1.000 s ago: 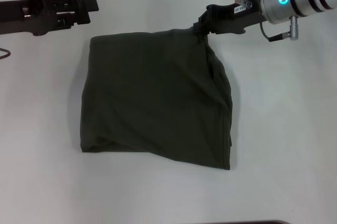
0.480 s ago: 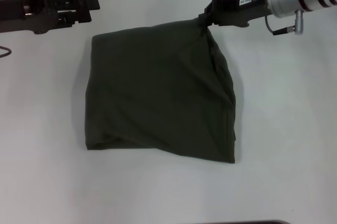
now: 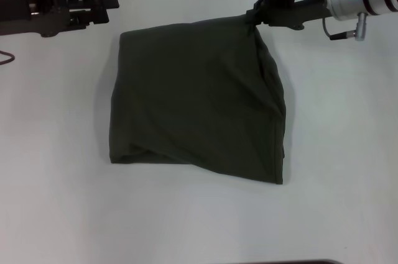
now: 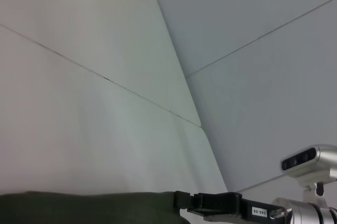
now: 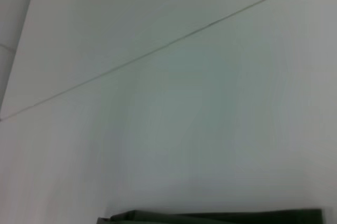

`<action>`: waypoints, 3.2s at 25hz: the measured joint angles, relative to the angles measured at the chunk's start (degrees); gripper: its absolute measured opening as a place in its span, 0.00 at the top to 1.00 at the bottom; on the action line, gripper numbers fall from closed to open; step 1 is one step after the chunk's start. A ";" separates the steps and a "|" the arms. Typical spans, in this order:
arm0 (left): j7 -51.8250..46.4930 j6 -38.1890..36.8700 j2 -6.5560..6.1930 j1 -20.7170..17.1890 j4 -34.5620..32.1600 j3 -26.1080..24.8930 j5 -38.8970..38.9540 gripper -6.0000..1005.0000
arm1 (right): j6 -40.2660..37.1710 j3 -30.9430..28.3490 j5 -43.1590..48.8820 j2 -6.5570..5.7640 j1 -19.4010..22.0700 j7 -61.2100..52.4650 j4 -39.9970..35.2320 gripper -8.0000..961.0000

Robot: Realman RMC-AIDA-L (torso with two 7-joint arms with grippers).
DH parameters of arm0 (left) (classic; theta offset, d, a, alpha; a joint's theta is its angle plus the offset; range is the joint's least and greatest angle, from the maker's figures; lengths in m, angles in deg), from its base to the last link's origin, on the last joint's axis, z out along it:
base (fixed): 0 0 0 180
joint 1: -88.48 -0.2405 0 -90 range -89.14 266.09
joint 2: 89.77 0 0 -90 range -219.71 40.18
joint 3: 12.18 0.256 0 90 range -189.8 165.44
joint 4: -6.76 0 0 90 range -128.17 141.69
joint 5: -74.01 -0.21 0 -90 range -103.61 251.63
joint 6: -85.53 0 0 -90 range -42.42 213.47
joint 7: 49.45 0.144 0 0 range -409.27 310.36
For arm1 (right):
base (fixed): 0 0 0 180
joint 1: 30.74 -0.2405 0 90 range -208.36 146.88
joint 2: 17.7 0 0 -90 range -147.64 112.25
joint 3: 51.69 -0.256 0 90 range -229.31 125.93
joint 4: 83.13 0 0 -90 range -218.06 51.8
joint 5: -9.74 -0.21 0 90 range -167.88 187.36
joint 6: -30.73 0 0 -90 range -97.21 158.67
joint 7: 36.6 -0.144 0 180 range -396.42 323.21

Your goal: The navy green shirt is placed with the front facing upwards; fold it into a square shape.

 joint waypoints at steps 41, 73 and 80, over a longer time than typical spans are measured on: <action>0.23 0.17 -0.03 0.63 1.17 0.00 0.01 0.48 | -20.33 0.65 0.52 -2.08 -1.38 -0.23 -2.34 0.58; 0.26 0.07 0.47 0.53 1.41 -0.27 0.01 0.48 | -19.23 14.88 6.22 0.02 -1.64 -7.71 -12.42 0.58; 0.26 0.13 0.55 0.77 1.41 -0.21 0.01 0.48 | -24.44 11.33 7.03 -1.47 3.06 -9.49 -21.59 0.58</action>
